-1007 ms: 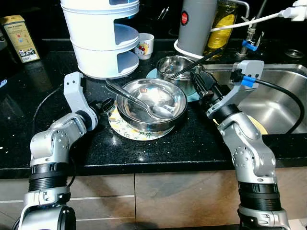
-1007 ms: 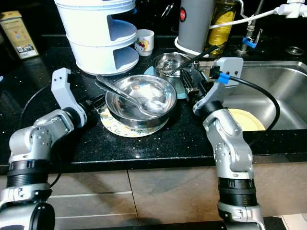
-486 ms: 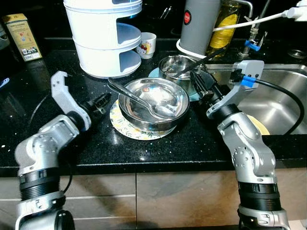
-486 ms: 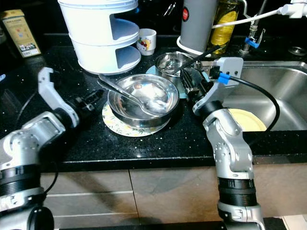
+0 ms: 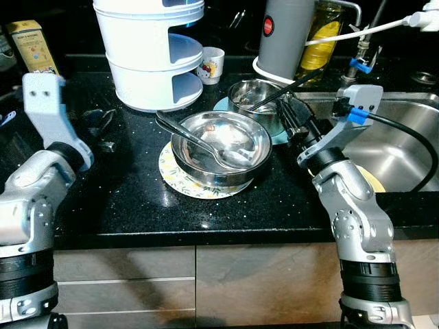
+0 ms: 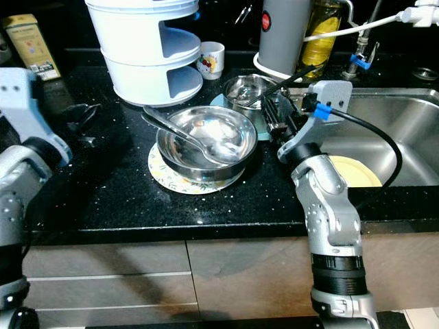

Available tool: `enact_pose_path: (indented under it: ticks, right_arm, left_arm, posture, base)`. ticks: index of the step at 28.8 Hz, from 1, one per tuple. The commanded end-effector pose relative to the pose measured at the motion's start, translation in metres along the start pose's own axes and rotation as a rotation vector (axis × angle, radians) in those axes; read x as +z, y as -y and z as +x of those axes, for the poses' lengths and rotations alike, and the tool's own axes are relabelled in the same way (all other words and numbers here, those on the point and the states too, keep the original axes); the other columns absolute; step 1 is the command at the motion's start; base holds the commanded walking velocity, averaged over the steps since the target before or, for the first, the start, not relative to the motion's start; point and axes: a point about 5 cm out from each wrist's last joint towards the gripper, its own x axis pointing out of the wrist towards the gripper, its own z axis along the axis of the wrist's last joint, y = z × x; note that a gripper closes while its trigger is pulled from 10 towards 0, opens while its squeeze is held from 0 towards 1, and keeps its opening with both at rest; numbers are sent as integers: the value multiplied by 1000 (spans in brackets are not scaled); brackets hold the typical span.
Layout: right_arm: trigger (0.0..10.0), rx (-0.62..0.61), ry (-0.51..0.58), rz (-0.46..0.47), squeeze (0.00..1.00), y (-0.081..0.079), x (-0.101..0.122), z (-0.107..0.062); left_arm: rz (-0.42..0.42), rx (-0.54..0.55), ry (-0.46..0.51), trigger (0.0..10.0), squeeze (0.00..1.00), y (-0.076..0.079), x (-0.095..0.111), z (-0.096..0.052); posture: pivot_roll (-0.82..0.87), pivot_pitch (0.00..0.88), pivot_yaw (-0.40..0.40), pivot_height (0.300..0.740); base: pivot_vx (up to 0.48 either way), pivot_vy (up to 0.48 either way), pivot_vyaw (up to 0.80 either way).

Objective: Kitchen organization

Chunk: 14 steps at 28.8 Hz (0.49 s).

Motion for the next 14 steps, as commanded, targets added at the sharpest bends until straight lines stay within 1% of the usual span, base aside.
enact_pose_path:
  ticks: [1, 2, 3, 4, 5, 6, 7, 8, 11, 12, 14]
  right_arm:
    - [10000, -9, 39, -95, 0, -4, 6, -3]
    - [10000, -16, 41, -101, 0, -5, 6, -4]
    - [10000, -16, 41, -101, 0, -5, 6, -4]
    - [10000, -47, 45, -90, 0, -5, 6, -6]
    - [10000, -64, 46, -86, 0, -5, 5, -6]
    - [10000, -103, 46, -91, 0, -3, 5, -8]
    - [10000, -103, 46, -91, 0, -3, 5, -8]
    - [10000, -123, 41, -96, 0, -3, 5, -9]
    - [10000, -143, 40, -147, 0, -1, 5, -10]
    - [10000, -142, 42, -161, 0, -1, 6, -10]
    - [10000, -151, 53, -188, 0, 0, 8, -9]
  left_arm:
    - [-17, 31, 48, 10000, 0, 5, 1, -3]
    - [-40, 46, 59, 10000, 0, 6, 1, -3]
    - [-40, 46, 59, 10000, 0, 6, 1, -3]
    - [-52, 93, 85, 10000, 0, 6, 1, -4]
    - [-68, 106, 83, 10000, 0, 6, 0, -4]
    - [-64, 128, 90, 10000, 0, 7, 2, -3]
    - [-64, 128, 90, 10000, 0, 7, 2, -3]
    - [-44, 141, 101, 10000, 0, 6, 4, -3]
    - [-4, 181, 118, 10000, 0, 5, 8, -2]
    - [-4, 193, 118, 10000, 0, 4, 9, -2]
    - [-33, 216, 115, 10000, 0, 0, 9, -2]
  posture:
    - [12, 186, 4, 740]
    - [11, 184, 5, 740]
    - [11, 184, 5, 740]
    - [11, 182, 5, 740]
    - [8, 180, 5, 740]
    - [7, 179, 5, 740]
    - [7, 179, 5, 740]
    - [4, 178, 4, 740]
    - [1, 175, 1, 740]
    - [1, 176, 1, 740]
    - [-2, 180, -7, 740]
  base:
    - [0, 0, 0]
    - [0, 0, 0]
    - [0, 0, 0]
    - [0, 0, 0]
    - [0, 0, 0]
    - [0, 0, 0]
    - [0, 0, 0]
    - [0, 0, 0]
    - [0, 0, 0]
    - [0, 0, 0]
    - [0, 0, 0]
